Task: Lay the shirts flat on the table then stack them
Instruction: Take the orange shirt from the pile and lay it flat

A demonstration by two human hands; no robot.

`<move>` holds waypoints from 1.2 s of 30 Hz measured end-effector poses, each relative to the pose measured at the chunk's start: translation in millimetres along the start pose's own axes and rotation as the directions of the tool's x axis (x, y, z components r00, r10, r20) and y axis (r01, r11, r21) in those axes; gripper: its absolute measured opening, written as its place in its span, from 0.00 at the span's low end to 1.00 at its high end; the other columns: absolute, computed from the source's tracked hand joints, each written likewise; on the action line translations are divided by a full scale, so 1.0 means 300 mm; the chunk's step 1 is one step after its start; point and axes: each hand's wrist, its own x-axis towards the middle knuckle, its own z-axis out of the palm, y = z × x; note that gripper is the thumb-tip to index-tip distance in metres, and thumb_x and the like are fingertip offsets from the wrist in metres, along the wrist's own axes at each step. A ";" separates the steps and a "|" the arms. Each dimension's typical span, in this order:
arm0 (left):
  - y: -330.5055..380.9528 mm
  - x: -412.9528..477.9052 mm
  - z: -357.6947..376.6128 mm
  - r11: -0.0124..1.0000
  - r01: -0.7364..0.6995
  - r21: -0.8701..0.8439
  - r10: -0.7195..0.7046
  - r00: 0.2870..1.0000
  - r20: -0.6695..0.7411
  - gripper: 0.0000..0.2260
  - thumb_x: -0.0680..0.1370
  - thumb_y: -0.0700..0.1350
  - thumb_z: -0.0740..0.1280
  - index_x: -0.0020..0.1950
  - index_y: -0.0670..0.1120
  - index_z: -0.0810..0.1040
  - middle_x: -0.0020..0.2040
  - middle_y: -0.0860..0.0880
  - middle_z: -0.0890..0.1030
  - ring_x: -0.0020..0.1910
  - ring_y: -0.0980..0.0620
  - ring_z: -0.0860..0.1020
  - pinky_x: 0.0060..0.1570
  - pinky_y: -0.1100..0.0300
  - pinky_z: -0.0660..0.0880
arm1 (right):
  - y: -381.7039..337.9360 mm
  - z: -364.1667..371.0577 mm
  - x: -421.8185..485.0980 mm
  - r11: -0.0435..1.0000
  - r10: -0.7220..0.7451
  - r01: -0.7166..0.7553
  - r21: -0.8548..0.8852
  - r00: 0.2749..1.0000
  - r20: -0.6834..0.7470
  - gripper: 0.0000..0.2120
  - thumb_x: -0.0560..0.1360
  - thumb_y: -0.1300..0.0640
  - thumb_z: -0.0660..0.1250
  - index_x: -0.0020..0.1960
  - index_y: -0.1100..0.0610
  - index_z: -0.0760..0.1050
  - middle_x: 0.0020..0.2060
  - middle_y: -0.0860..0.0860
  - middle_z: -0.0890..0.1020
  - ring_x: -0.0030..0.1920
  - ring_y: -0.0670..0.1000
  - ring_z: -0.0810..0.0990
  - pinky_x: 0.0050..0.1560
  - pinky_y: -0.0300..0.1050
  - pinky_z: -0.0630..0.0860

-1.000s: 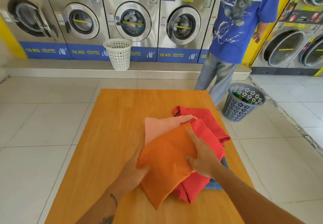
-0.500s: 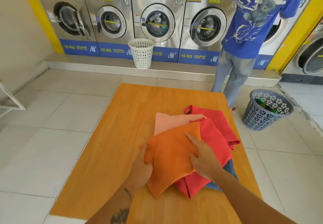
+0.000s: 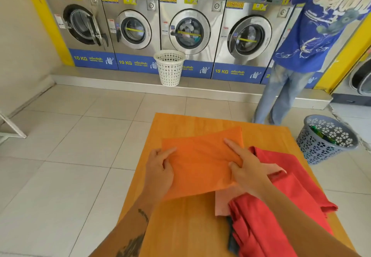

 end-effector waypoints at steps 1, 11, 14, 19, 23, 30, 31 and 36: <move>-0.022 0.063 -0.015 1.000 -0.018 0.019 0.018 1.000 -0.006 0.20 0.81 0.37 0.56 0.63 0.57 0.79 0.58 0.55 0.71 0.55 0.62 0.72 0.56 0.71 0.68 | -0.003 0.037 0.055 1.000 0.028 -0.028 -0.009 1.000 -0.008 0.32 0.75 0.67 0.63 0.73 0.42 0.64 0.68 0.50 0.70 0.65 0.50 0.71 0.66 0.45 0.69; -0.229 0.582 -0.004 0.978 -0.067 0.200 0.047 0.993 0.106 0.18 0.82 0.39 0.56 0.68 0.51 0.76 0.66 0.49 0.69 0.65 0.51 0.70 0.68 0.54 0.68 | 0.104 0.303 0.492 0.972 0.233 -0.233 -0.040 0.972 -0.012 0.30 0.78 0.62 0.62 0.74 0.39 0.60 0.72 0.49 0.66 0.61 0.47 0.68 0.57 0.39 0.70; -0.289 0.716 0.045 0.972 -0.079 0.222 0.050 0.990 0.135 0.18 0.82 0.40 0.56 0.69 0.51 0.75 0.68 0.49 0.69 0.67 0.50 0.69 0.67 0.58 0.66 | 0.157 0.341 0.622 0.969 0.236 -0.237 -0.074 0.971 -0.021 0.30 0.78 0.62 0.61 0.75 0.41 0.59 0.73 0.48 0.65 0.64 0.48 0.68 0.57 0.35 0.67; -0.417 0.864 0.151 0.966 -0.072 0.248 0.028 0.984 0.175 0.18 0.82 0.41 0.56 0.70 0.49 0.74 0.70 0.49 0.68 0.68 0.49 0.68 0.64 0.63 0.62 | 0.271 0.418 0.775 0.946 0.244 -0.260 -0.195 0.964 -0.100 0.29 0.78 0.60 0.60 0.75 0.43 0.58 0.71 0.50 0.66 0.65 0.53 0.70 0.62 0.49 0.73; -0.510 0.866 0.201 0.919 -0.152 0.365 0.108 0.984 0.140 0.16 0.81 0.42 0.59 0.68 0.49 0.75 0.69 0.47 0.68 0.65 0.47 0.69 0.59 0.60 0.66 | 0.357 0.454 0.771 0.934 0.235 -0.264 -0.241 0.961 -0.144 0.27 0.78 0.52 0.59 0.74 0.41 0.57 0.70 0.49 0.66 0.63 0.53 0.71 0.62 0.54 0.74; -0.446 0.781 0.168 0.845 -0.118 0.521 0.145 0.989 -0.012 0.17 0.74 0.38 0.65 0.61 0.48 0.78 0.67 0.44 0.69 0.65 0.39 0.66 0.60 0.39 0.69 | 0.317 0.357 0.690 0.927 0.307 -0.299 -0.228 0.952 -0.002 0.30 0.77 0.51 0.60 0.77 0.45 0.53 0.70 0.53 0.63 0.63 0.55 0.70 0.61 0.50 0.71; -0.416 0.758 0.163 0.850 -0.092 0.519 0.129 0.991 -0.036 0.18 0.72 0.38 0.65 0.61 0.49 0.77 0.66 0.44 0.70 0.65 0.40 0.65 0.61 0.39 0.67 | 0.302 0.327 0.664 0.919 0.321 -0.306 -0.247 0.947 0.023 0.30 0.77 0.53 0.61 0.77 0.47 0.54 0.69 0.54 0.64 0.64 0.57 0.70 0.61 0.48 0.69; -0.203 0.576 0.194 0.938 -0.086 0.337 0.088 0.996 0.011 0.20 0.73 0.37 0.62 0.63 0.51 0.76 0.61 0.49 0.72 0.63 0.44 0.69 0.63 0.45 0.68 | 0.219 0.117 0.482 0.912 0.339 -0.317 -0.260 0.940 0.045 0.27 0.75 0.59 0.65 0.73 0.50 0.65 0.66 0.57 0.71 0.64 0.57 0.72 0.61 0.48 0.70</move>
